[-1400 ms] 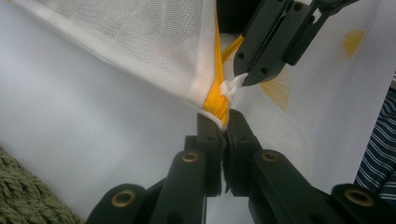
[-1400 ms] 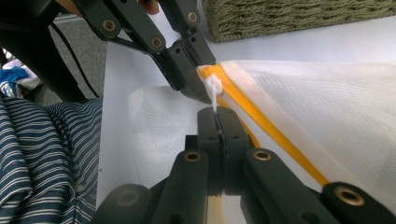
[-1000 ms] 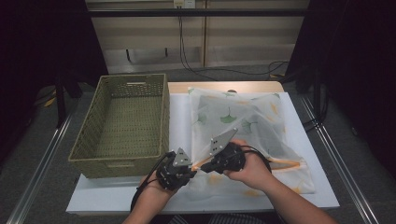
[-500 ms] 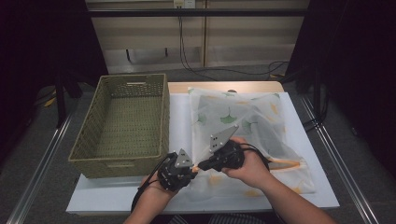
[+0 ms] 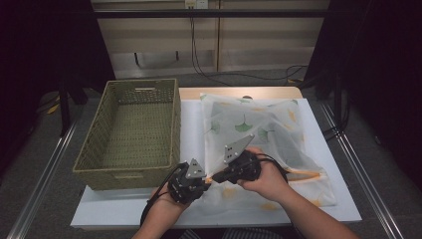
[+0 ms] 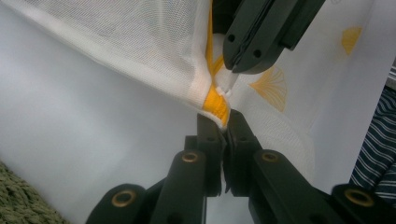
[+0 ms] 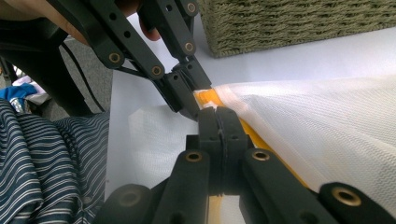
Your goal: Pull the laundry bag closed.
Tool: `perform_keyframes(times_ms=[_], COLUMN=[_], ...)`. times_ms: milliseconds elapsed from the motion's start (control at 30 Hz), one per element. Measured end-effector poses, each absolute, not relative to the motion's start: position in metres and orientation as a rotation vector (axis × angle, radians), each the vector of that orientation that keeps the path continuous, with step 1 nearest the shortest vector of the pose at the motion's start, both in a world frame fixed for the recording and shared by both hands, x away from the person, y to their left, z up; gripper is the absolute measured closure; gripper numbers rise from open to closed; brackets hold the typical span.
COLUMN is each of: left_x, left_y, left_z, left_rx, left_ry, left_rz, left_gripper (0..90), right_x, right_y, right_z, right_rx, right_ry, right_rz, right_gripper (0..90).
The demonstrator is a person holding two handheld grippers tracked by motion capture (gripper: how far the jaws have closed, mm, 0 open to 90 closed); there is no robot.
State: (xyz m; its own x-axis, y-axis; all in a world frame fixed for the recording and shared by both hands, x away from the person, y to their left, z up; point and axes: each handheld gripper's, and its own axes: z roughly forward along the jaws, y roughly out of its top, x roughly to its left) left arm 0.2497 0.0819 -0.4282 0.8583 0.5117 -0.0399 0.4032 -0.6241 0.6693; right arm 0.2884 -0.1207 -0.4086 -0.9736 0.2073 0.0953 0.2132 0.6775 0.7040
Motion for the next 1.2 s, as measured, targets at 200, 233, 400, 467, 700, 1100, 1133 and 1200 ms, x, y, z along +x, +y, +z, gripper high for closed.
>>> perform_keyframes(times_ms=[200, 233, 400, 467, 700, 1100, 1133, 1200], left_x=[0.250, 0.250, 0.250, 0.250, 0.250, 0.251, 0.250, 0.250], left_y=[0.082, 0.082, 0.083, 0.084, 0.083, 0.083, 0.083, 0.084], left_z=[-0.429, -0.428, -0.428, -0.428, -0.428, -0.426, -0.425, -0.425], left_rx=[2.317, 2.315, 2.310, 2.321, 2.320, 2.278, 2.278, 2.278], left_ry=[0.664, 0.664, 0.657, 0.647, 0.646, 0.670, 0.686, 0.680], left_rz=[0.185, 0.182, 0.183, 0.191, 0.186, 0.175, 0.178, 0.175], left_gripper=[86.9, 86.9, 86.9, 87.0, 86.9, 85.1, 86.1, 87.1], right_x=[0.290, 0.290, 0.290, 0.291, 0.287, 0.286, 0.285, 0.285], right_y=[-0.119, -0.118, -0.116, -0.117, -0.122, -0.123, -0.124, -0.124], right_z=[-0.413, -0.413, -0.416, -0.416, -0.414, -0.406, -0.406, -0.406], right_rx=[-0.368, -0.371, -0.361, -0.348, -0.354, -0.405, -0.414, -0.433], right_ry=[-2.859, -2.857, -2.853, -2.851, -2.851, -2.863, -2.859, -2.850], right_rz=[-1.202, -1.198, -1.183, -1.186, -1.198, -1.232, -1.234, -1.246], right_gripper=[90.0, 90.0, 90.0, 90.0, 90.0, 90.0, 90.0, 90.0])
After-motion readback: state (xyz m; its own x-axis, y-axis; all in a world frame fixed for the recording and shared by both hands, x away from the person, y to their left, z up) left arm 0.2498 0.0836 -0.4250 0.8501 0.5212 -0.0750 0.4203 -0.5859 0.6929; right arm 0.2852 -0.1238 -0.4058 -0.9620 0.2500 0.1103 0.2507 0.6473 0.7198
